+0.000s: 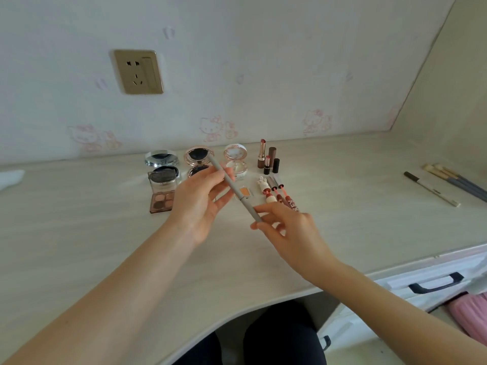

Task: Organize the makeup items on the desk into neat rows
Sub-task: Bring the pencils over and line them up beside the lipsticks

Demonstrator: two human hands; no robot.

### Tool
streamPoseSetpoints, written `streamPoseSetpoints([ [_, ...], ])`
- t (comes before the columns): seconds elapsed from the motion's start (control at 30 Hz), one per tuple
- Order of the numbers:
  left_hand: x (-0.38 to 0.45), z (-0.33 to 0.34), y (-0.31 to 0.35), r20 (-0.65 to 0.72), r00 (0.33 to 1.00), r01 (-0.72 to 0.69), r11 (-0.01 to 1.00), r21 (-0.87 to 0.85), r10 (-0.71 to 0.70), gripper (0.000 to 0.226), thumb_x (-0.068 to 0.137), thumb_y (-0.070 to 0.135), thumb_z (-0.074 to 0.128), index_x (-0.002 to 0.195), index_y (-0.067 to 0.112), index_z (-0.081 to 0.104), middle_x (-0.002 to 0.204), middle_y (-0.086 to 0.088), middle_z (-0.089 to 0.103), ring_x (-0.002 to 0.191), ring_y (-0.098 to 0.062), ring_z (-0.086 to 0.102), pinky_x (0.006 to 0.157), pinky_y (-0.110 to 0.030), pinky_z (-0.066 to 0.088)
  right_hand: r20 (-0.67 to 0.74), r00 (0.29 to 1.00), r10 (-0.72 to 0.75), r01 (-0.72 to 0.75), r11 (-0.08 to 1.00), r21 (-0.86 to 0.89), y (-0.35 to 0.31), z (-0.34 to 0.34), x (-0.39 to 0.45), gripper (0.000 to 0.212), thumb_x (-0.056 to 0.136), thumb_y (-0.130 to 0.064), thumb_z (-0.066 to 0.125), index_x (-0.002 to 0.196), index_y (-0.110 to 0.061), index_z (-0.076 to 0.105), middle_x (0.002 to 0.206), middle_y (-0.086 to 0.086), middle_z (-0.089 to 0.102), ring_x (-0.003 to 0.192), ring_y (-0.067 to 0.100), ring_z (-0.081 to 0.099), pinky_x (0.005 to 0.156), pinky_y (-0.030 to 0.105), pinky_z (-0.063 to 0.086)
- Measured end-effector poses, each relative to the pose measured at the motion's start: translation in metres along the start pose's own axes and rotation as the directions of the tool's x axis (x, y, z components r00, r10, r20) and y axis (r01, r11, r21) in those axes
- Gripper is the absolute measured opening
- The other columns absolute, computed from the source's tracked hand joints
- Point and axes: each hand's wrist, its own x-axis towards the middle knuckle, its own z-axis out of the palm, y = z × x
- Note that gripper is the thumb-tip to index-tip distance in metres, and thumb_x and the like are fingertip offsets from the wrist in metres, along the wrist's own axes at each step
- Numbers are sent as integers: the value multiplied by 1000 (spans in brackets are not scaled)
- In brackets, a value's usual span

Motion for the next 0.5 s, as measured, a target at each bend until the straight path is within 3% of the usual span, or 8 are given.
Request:
streamPoseSetpoints([
  [0.2, -17, -5, -1, 60, 998, -34, 999, 28, 32, 14, 92, 5, 57, 101, 3, 68, 90, -9, 69, 80, -18, 67, 73, -33, 57, 17, 1000, 22, -24, 994, 108, -12, 15, 4, 5, 87, -27, 66, 92, -26, 67, 83, -11, 71, 82, -1, 65, 73, 17, 53],
  [0.33, -18, -8, 7, 51, 993, -114, 980, 164, 107, 12, 90, 6, 60, 97, 7, 70, 88, -8, 69, 73, -15, 64, 71, -32, 58, 47, 999, 5, -12, 989, 145, -18, 19, 5, 9, 87, -29, 66, 90, -21, 68, 77, -11, 72, 80, -2, 65, 72, 17, 52],
  [0.4, -17, -13, 7, 46, 982, -190, 929, 319, 185, 13, 88, 7, 63, 99, 10, 71, 88, -9, 71, 72, -14, 65, 74, -33, 59, 78, 997, 17, -28, 990, 136, -17, 18, 7, 13, 87, -33, 65, 94, -22, 68, 78, -12, 72, 82, -3, 64, 74, 17, 51],
  [0.5, -15, -23, 4, 108, 944, -314, 753, 578, 311, 15, 87, 8, 66, 100, 12, 72, 81, -6, 71, 71, -9, 64, 70, -26, 58, 63, 996, 71, -80, 982, 172, -13, 13, 12, 17, 87, -37, 64, 99, -25, 66, 79, -11, 72, 80, -2, 64, 71, 18, 50],
])
